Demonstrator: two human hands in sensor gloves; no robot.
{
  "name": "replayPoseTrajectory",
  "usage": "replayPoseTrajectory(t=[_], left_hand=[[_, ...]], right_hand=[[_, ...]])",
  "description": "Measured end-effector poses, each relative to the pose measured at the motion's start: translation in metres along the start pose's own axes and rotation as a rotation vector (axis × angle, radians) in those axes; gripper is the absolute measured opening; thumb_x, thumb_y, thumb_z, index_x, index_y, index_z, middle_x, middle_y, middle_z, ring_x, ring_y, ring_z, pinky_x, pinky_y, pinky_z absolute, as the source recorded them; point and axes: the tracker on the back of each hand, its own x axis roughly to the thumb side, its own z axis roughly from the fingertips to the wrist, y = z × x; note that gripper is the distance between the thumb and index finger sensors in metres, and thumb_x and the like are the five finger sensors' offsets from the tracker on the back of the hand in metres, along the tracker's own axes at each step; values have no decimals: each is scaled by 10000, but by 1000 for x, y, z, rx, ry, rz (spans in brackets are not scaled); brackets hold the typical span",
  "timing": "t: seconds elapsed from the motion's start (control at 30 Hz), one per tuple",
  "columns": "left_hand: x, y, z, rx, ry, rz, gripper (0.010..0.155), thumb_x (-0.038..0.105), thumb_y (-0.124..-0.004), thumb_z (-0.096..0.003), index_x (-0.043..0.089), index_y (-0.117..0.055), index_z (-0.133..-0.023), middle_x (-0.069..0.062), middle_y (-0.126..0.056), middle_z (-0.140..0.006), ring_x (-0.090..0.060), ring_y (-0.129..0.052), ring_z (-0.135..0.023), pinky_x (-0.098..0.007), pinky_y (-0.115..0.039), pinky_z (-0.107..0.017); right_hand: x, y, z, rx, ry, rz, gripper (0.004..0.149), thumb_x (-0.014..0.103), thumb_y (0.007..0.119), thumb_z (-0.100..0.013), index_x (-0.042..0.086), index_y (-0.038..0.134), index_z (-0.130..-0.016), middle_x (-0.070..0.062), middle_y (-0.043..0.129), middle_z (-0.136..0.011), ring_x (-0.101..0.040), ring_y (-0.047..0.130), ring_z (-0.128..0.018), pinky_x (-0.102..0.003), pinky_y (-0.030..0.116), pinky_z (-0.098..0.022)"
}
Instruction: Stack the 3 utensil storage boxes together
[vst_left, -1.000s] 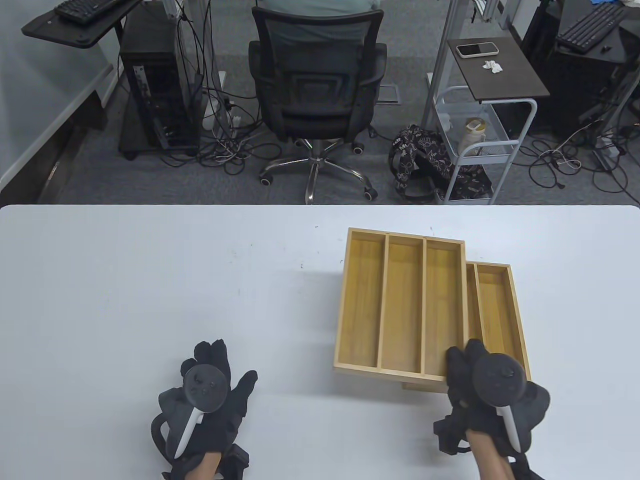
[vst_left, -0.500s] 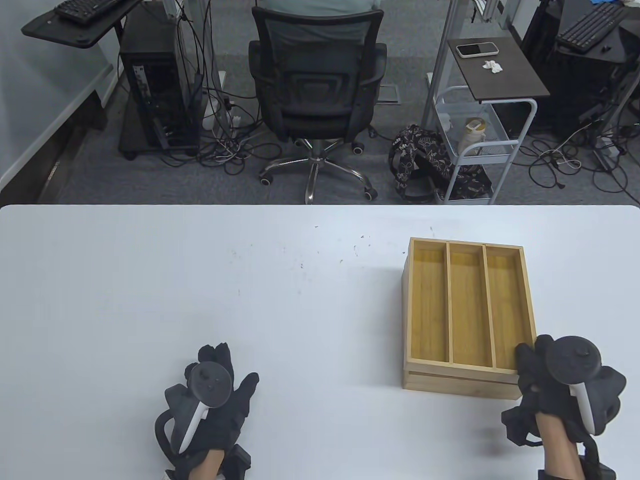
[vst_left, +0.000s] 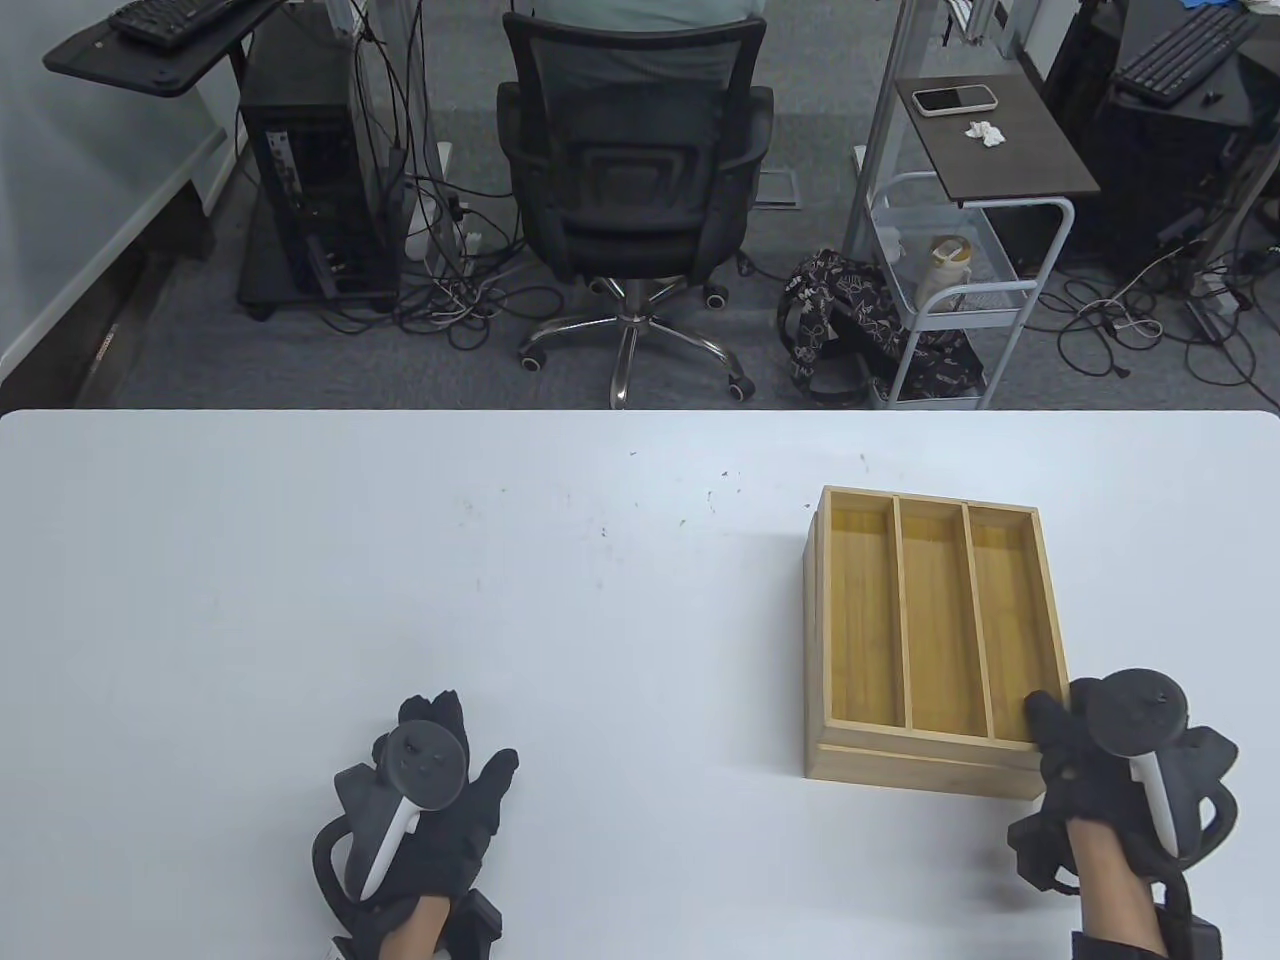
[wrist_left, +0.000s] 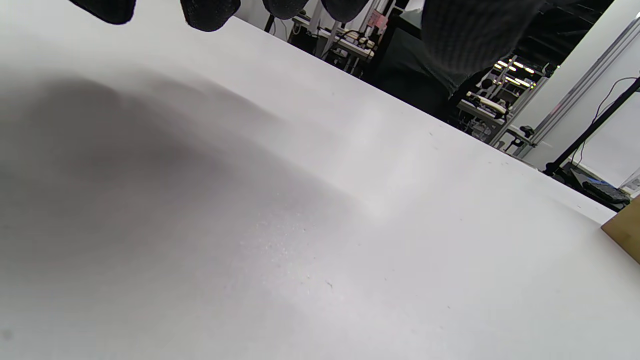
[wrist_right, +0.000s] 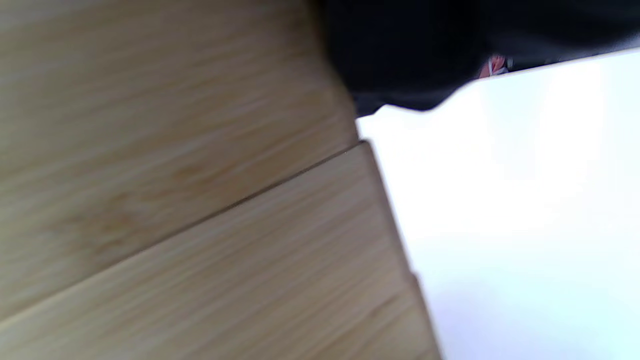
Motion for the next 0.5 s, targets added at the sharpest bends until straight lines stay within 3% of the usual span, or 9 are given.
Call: replayPoseTrajectory(t=[0.07, 0.17, 0.33, 0.5], left_hand=[[0, 0, 0, 5, -3, 4, 831, 729, -630, -517, 416, -252, -1188, 41, -247, -1304, -354, -414, -1241, -675, -481, -817], [2, 3, 1, 18, -7, 3, 833, 729, -629, -518, 415, -246, -1188, 40, -243, -1303, -352, -408, -1242, -675, -480, -817], [11, 6, 8, 85, -34, -46, 833, 725, -632, -517, 414, -247, -1187, 42, -234, -1302, -353, -388, -1242, -677, -468, -818], [22, 8, 17, 111, -91, -65, 832, 724, -632, -517, 416, -246, -1187, 34, -221, -1302, -350, -378, -1242, -674, -462, -821]], right_hand=[[3, -9, 7, -77, 7, 0, 570, 543, 796, -537, 129, 791, -929, -183, 954, -702, -260, 937, -253, -412, 868, -164], [12, -21, 18, -92, 27, -9, 663, 606, 729, -552, 113, 726, -995, -239, 893, -829, -358, 948, -411, -494, 872, -293], [55, -38, 55, -186, -135, -47, 719, 627, 692, -561, 122, 622, -1067, -287, 699, -1058, -531, 812, -777, -673, 750, -521], [103, -30, 97, -200, -306, -90, 774, 651, 657, -563, 148, 489, -1127, -315, 492, -1174, -598, 619, -946, -768, 632, -592]])
